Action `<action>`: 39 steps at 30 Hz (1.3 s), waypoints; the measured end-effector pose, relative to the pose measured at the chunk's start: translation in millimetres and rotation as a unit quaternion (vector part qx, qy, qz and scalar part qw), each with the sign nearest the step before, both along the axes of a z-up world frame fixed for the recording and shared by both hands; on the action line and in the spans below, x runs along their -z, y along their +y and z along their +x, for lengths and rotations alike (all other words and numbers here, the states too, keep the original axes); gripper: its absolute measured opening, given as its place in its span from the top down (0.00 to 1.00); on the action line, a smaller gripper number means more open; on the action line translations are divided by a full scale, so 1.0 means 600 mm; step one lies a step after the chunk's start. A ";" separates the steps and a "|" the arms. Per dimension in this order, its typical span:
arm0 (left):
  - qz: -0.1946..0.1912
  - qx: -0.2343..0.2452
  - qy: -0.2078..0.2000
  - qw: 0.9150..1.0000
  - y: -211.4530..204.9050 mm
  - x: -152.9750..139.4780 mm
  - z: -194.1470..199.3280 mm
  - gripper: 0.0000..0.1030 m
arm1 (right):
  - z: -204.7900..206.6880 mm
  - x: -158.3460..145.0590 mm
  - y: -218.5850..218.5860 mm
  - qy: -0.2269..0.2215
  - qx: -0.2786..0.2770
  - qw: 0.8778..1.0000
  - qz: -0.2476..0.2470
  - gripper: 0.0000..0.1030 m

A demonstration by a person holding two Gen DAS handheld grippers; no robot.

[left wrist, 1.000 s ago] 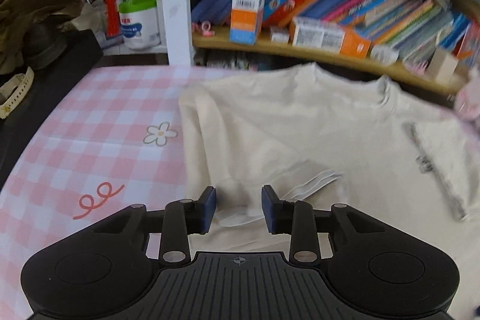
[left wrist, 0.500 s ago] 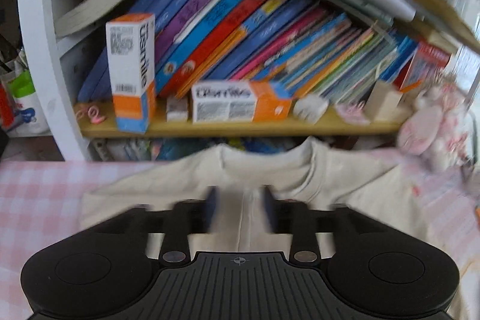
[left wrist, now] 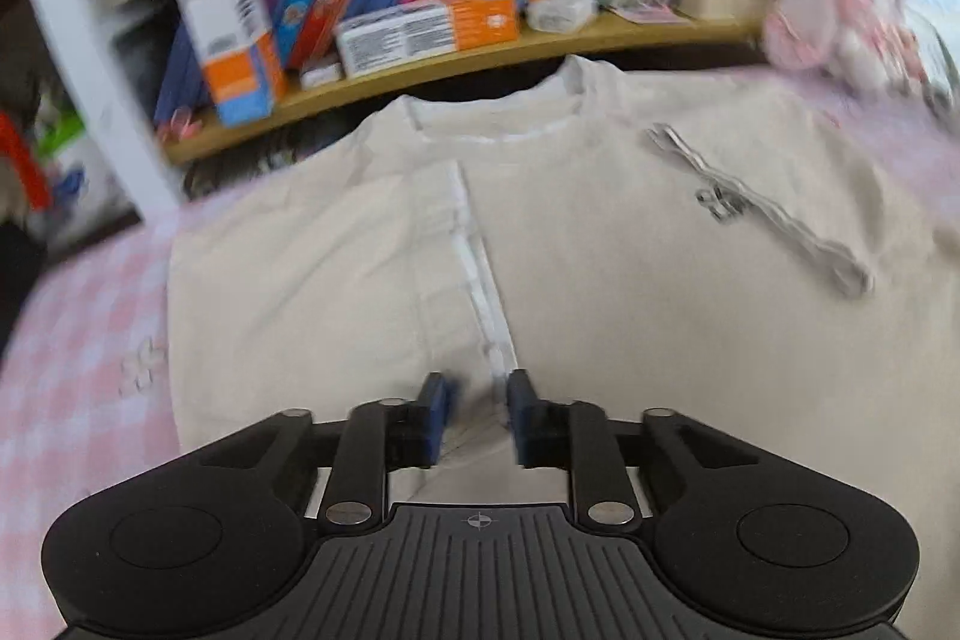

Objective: Fold clothes
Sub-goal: 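Fold the held sleeve over the shirt body and open the left gripper, then pinch the shirt side edge with the left gripper and fold it inward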

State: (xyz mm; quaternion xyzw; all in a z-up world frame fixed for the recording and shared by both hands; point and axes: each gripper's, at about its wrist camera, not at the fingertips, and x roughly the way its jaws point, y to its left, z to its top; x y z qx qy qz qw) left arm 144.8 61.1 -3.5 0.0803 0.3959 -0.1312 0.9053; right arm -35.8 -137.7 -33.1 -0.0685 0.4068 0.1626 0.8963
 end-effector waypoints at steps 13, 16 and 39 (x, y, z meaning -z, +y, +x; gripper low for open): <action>-0.112 -0.051 -0.009 0.992 0.109 -0.044 -0.009 0.43 | 0.005 0.000 0.006 0.004 0.011 1.000 -0.002 0.00; -0.116 -0.083 -0.004 0.990 0.153 -0.044 -0.006 0.40 | 0.006 0.000 0.008 0.005 0.014 1.000 -0.003 0.00; -0.202 -0.159 0.041 0.966 0.293 0.021 0.129 0.42 | -0.006 -0.002 0.039 0.014 0.121 0.992 -0.007 0.00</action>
